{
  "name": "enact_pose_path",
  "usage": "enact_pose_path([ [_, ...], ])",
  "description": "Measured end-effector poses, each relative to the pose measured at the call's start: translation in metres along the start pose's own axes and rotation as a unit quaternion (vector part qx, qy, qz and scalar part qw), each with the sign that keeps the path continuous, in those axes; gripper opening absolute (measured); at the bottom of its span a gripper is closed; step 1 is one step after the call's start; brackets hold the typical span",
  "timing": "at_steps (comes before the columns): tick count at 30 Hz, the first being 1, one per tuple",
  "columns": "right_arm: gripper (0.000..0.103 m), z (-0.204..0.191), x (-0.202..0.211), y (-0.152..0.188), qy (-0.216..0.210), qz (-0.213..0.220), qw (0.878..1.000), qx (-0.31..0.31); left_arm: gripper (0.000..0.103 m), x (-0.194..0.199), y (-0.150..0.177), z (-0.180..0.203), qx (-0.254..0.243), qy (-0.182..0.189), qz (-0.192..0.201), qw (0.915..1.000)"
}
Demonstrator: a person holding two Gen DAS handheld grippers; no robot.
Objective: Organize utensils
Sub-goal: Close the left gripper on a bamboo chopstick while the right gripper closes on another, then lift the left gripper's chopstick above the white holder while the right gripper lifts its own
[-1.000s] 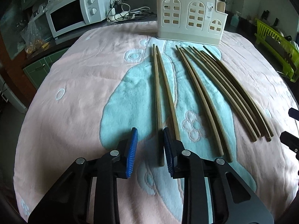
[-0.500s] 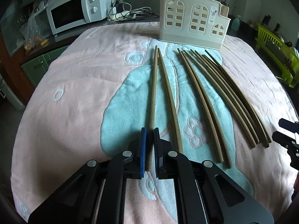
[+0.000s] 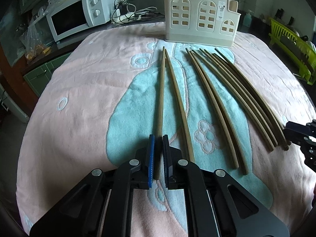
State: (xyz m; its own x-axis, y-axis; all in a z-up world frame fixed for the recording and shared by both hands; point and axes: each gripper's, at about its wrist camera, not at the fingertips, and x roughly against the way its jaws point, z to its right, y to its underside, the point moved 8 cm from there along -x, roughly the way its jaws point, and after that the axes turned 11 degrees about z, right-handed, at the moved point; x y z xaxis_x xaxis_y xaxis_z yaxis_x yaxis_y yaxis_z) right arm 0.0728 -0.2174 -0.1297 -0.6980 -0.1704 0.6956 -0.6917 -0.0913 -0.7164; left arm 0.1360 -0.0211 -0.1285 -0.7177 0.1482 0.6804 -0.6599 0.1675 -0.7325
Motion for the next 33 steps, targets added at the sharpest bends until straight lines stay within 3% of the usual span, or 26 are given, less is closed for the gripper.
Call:
enact_pose_path([
  [8,0.015,-0.004,-0.007,-0.004,0.011,0.003,1.000,0.025,0.009,0.000,0.001,0.000,0.003,-0.005,0.006,1.0000],
  [11,0.007,-0.003,-0.006,-0.003,0.016,0.006,0.999,0.031,0.008,0.001,0.001,0.001,-0.001,-0.006,0.007,1.0000],
  [23,0.007,0.006,0.011,-0.007,0.021,0.028,0.999,0.017,0.005,0.006,0.000,-0.001,0.008,0.026,0.006,0.9996],
  [33,0.007,0.012,0.046,-0.041,0.030,0.090,0.995,0.013,0.006,0.031,-0.020,-0.002,0.022,0.050,0.065,0.9964],
])
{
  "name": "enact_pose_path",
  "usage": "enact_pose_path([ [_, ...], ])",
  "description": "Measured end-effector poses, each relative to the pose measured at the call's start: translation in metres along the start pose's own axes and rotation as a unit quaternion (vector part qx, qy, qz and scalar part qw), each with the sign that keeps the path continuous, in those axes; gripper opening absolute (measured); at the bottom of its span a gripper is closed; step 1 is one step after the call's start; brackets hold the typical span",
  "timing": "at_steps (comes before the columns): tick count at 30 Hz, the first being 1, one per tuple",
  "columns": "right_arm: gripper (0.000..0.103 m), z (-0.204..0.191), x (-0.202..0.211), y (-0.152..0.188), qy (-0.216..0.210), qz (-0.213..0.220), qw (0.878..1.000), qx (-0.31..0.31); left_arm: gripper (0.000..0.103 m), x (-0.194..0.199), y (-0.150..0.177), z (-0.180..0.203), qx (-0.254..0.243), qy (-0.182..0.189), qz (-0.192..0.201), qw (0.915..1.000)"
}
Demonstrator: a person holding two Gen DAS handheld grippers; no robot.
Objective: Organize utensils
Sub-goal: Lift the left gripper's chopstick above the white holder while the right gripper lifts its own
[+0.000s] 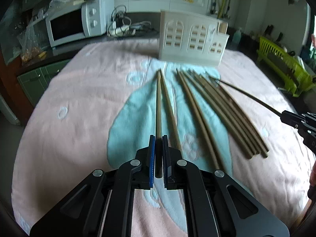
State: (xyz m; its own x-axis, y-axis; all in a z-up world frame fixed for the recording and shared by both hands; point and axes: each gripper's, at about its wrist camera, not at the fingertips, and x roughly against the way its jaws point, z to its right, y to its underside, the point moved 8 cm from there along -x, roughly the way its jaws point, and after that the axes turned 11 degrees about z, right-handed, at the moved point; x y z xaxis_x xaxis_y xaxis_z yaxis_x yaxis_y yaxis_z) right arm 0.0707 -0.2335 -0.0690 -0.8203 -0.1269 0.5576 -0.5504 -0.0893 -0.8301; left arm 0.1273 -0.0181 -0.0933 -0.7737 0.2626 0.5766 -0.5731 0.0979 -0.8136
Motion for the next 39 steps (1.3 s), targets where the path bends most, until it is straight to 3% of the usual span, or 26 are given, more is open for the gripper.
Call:
enact_pose_path([
  [14,0.006,0.003,0.007,-0.062,-0.013,0.061,0.998,-0.015,0.006,0.021,-0.057,0.001,0.004,0.012,0.099,0.9950],
  [27,0.007,0.016,-0.014,-0.105,-0.023,0.090,0.995,-0.045,0.006,0.001,-0.098,0.001,0.027,0.022,0.121,0.9921],
  [39,0.008,0.022,-0.030,-0.132,-0.012,0.101,0.994,-0.035,0.006,-0.018,-0.122,0.009,0.028,0.034,0.132,0.9902],
])
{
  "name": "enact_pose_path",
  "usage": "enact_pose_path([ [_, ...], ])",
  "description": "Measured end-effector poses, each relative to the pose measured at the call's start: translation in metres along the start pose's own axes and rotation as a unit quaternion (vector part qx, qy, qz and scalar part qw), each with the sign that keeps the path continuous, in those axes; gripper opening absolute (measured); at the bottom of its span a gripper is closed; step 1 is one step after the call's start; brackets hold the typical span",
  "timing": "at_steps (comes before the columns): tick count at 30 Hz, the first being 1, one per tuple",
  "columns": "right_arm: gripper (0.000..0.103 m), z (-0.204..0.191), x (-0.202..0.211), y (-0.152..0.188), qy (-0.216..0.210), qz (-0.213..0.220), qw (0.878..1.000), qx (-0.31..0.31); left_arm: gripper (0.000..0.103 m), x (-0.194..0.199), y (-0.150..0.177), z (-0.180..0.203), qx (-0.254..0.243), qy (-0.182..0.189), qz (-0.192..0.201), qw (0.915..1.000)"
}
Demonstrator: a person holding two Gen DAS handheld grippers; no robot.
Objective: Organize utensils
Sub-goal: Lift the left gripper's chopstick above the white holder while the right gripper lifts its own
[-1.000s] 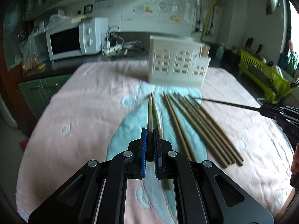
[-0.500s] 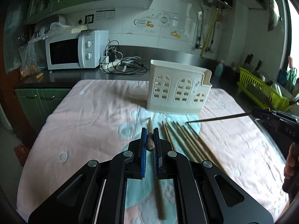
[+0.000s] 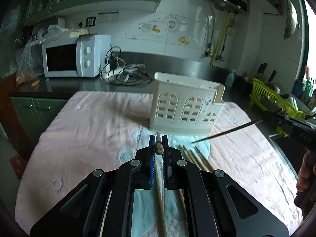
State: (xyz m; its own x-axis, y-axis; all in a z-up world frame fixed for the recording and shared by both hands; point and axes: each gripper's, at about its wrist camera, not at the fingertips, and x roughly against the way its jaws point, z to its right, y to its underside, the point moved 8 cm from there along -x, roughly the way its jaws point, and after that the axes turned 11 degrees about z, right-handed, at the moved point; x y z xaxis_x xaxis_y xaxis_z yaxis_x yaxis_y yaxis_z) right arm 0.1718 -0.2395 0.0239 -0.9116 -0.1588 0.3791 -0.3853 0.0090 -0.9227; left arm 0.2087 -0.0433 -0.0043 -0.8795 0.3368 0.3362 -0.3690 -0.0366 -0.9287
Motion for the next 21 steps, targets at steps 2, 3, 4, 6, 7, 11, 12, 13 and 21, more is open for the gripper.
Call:
enact_pose_path([
  [2,0.008,0.001,-0.004,0.001,0.003,-0.003,1.000,0.004,0.006,-0.002,-0.003,0.000,0.000,-0.001,0.003,1.0000],
  [3,0.008,0.002,-0.006,0.001,0.003,-0.004,1.000,0.004,0.006,-0.002,-0.004,0.001,0.000,-0.001,0.003,1.0000],
  [4,0.008,0.002,-0.008,0.002,0.002,-0.006,1.000,0.004,0.006,-0.003,-0.006,0.001,-0.001,-0.002,0.004,1.0000],
  [6,0.008,0.002,-0.009,0.002,0.001,-0.007,1.000,0.008,0.006,-0.005,-0.010,0.000,0.001,-0.002,0.001,1.0000],
  [7,0.008,0.002,-0.009,0.001,0.000,-0.007,1.000,0.011,0.006,-0.005,-0.013,0.001,0.005,0.001,-0.001,1.0000],
  [11,0.007,0.003,-0.005,-0.011,0.008,-0.005,1.000,0.027,0.005,-0.001,-0.031,0.004,0.005,0.011,0.005,0.9999],
  [12,0.007,0.003,-0.004,-0.016,0.007,-0.003,1.000,0.027,0.005,-0.001,-0.033,0.004,0.004,0.011,0.006,0.9999],
  [13,0.007,0.004,-0.002,-0.020,0.004,-0.002,1.000,0.024,0.005,0.000,-0.037,0.005,0.002,0.011,0.008,0.9999],
  [21,0.007,0.017,0.018,-0.065,-0.007,0.002,1.000,0.023,0.005,0.010,-0.074,0.013,0.000,0.026,0.025,0.9993],
])
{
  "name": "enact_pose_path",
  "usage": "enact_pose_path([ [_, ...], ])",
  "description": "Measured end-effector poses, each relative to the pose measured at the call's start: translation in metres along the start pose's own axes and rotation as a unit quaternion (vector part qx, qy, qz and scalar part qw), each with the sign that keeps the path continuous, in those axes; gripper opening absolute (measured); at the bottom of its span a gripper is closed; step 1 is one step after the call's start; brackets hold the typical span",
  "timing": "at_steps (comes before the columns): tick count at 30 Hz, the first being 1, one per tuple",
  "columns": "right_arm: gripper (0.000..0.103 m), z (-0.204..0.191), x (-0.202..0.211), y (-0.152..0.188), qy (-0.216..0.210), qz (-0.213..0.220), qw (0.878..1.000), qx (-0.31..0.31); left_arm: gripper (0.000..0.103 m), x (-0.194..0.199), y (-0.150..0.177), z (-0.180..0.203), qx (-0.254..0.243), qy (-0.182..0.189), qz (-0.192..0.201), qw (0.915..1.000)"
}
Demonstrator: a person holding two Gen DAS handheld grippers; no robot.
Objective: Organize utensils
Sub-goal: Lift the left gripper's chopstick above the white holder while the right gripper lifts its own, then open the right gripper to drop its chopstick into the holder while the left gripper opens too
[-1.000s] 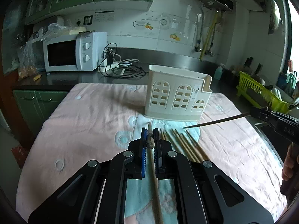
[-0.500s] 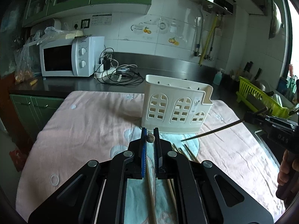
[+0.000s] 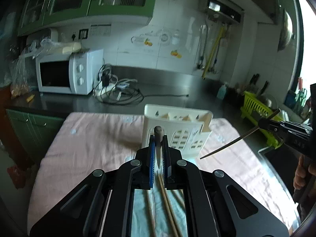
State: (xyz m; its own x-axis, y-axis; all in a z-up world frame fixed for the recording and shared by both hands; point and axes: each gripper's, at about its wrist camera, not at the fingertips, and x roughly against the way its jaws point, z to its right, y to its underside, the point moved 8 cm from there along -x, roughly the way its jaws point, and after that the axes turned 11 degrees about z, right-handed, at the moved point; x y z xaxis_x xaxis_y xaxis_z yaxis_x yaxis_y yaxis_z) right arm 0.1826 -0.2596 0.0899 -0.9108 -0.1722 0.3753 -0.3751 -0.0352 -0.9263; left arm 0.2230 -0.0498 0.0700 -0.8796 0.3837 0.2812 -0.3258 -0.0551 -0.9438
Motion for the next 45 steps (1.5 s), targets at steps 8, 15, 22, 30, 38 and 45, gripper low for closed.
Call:
enact_pose_path([
  [8,0.007,0.016,0.020,-0.051,-0.012,0.011,1.000,-0.008,0.005,0.020,-0.061,0.010,0.013,0.019,0.048,0.9986],
  [15,0.007,0.022,0.010,-0.084,0.007,0.031,0.999,0.008,0.005,0.031,-0.126,0.028,0.005,0.024,0.114,0.9932],
  [22,0.007,0.031,-0.032,-0.080,0.022,0.013,1.000,0.014,0.005,-0.015,-0.144,0.033,-0.013,-0.004,0.128,0.9917],
  [30,0.007,0.034,-0.067,-0.061,0.015,-0.009,1.000,0.004,0.005,-0.054,-0.136,0.022,-0.004,-0.019,0.120,0.9926],
  [38,0.014,0.028,-0.077,-0.047,0.008,-0.023,1.000,0.007,0.006,-0.079,-0.110,0.009,0.004,-0.029,0.073,0.9969],
  [45,0.038,0.028,-0.057,-0.061,0.023,0.002,1.000,0.016,0.018,-0.070,-0.108,0.007,-0.001,-0.029,0.064,0.9976],
])
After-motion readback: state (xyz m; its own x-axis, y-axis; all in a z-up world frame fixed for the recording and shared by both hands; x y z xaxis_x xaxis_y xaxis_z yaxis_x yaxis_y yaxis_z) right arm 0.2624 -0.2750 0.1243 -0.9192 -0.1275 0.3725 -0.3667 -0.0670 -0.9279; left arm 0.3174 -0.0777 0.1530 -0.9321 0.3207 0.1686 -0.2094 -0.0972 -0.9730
